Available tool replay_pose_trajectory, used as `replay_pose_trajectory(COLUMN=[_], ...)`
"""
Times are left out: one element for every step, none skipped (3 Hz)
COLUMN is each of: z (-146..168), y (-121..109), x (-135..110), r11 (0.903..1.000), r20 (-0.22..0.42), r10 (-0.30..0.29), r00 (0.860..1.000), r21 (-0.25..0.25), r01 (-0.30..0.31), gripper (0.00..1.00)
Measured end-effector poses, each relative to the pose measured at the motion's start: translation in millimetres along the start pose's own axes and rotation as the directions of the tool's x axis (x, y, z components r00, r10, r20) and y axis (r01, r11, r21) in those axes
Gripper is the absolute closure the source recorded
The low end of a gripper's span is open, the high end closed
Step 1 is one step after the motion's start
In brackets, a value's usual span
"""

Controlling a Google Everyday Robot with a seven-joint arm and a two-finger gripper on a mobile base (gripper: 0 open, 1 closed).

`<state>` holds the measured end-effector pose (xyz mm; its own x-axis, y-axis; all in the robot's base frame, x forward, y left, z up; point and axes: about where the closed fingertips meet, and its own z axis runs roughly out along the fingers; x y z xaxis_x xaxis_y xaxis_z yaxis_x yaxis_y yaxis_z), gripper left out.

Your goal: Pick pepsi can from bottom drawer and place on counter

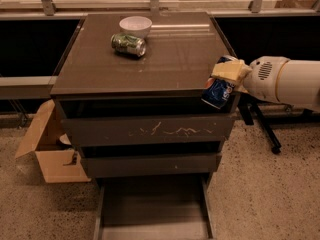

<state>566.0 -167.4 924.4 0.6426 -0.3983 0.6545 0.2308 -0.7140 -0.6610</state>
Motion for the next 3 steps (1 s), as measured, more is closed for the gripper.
replay_pose_trajectory(z=[4,31,62], y=[0,2,-6], x=[3,23,59], r11=[1.0,0.9983,0.9914], r20=[-0.004,-0.023,-0.04], r10=[0.006,0.052,0.113], r00=[1.0,0.998,0.993], r21=[0.004,0.025,0.07], r01=[-0.006,-0.052,-0.11], gripper=[1.0,1.0,1.0])
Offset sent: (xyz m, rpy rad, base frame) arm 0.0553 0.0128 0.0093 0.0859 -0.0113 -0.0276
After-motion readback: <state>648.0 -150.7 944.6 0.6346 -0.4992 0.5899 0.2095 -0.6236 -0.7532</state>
